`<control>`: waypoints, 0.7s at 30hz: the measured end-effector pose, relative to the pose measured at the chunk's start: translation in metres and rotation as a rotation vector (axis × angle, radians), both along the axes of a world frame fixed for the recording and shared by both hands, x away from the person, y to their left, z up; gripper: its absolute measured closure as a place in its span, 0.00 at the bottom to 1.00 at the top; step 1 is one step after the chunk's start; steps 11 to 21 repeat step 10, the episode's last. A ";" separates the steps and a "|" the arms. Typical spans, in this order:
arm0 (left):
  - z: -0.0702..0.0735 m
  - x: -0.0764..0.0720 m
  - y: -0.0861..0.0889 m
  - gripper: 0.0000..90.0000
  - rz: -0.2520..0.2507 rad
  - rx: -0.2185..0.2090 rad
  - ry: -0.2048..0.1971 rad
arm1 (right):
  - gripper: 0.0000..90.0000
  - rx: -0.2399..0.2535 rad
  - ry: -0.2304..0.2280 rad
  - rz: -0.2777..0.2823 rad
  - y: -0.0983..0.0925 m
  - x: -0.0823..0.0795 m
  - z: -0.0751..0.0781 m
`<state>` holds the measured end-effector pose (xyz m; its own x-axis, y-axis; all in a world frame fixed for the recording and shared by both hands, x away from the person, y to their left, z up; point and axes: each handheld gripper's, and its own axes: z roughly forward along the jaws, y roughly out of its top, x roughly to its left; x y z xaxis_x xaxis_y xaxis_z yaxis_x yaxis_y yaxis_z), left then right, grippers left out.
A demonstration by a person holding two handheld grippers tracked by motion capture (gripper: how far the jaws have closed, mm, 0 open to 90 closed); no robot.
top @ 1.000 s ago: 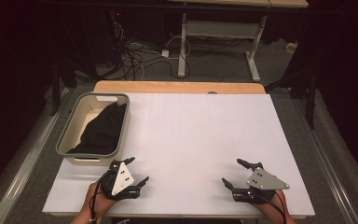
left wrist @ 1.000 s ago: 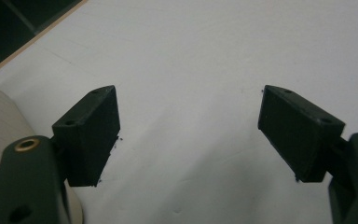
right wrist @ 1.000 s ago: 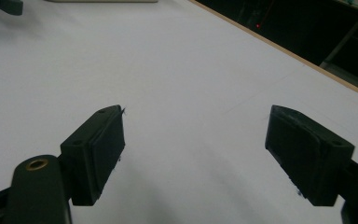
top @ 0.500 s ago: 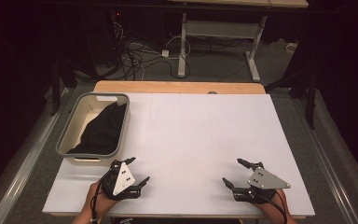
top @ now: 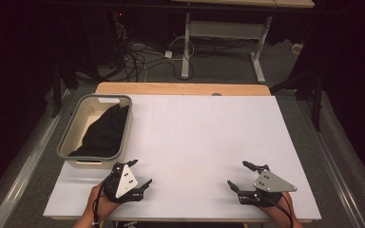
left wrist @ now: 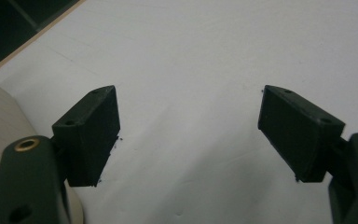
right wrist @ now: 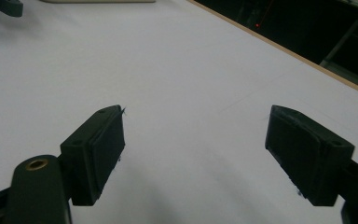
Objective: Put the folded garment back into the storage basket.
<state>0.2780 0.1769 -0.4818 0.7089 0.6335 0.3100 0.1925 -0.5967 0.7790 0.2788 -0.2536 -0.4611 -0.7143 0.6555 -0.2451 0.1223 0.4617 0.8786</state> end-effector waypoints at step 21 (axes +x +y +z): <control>0.000 -0.001 0.003 0.22 0.006 -0.003 0.000 | 0.22 -0.004 -0.001 0.004 0.001 0.000 0.000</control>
